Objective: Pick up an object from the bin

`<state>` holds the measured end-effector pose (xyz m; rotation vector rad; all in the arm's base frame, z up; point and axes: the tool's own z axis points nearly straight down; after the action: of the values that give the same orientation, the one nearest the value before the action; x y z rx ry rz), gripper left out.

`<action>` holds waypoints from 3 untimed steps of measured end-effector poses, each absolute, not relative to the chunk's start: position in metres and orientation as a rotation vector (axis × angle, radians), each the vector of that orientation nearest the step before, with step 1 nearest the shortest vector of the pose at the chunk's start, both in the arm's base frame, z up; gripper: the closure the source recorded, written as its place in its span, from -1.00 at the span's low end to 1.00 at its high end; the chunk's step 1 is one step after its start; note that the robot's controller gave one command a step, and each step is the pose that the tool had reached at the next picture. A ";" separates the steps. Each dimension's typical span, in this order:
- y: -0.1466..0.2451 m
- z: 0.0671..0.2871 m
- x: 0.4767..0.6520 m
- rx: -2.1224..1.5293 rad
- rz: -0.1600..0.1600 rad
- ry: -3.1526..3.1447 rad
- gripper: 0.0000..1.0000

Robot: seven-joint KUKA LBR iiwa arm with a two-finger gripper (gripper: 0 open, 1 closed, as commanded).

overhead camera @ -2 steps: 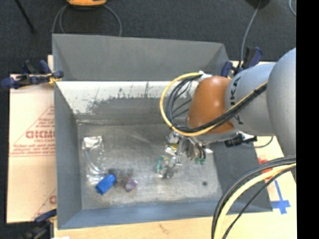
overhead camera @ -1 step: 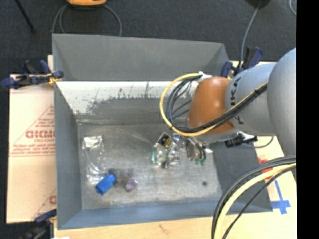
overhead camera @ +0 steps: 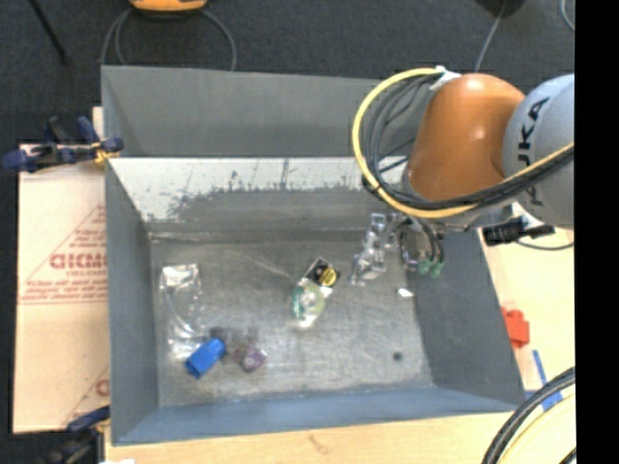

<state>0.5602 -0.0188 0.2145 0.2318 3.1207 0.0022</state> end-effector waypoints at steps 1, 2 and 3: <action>-0.019 0.210 0.558 0.230 -0.002 3.129 -1.00; 0.016 0.078 0.594 0.014 -0.001 3.140 -1.00; 0.016 0.082 0.594 0.014 -0.002 3.137 1.00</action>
Offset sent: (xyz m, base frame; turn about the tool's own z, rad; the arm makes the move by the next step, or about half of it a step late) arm 0.0000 0.0000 0.0000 0.0000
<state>0.5942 0.0156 0.0817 0.0138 3.1370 -0.0022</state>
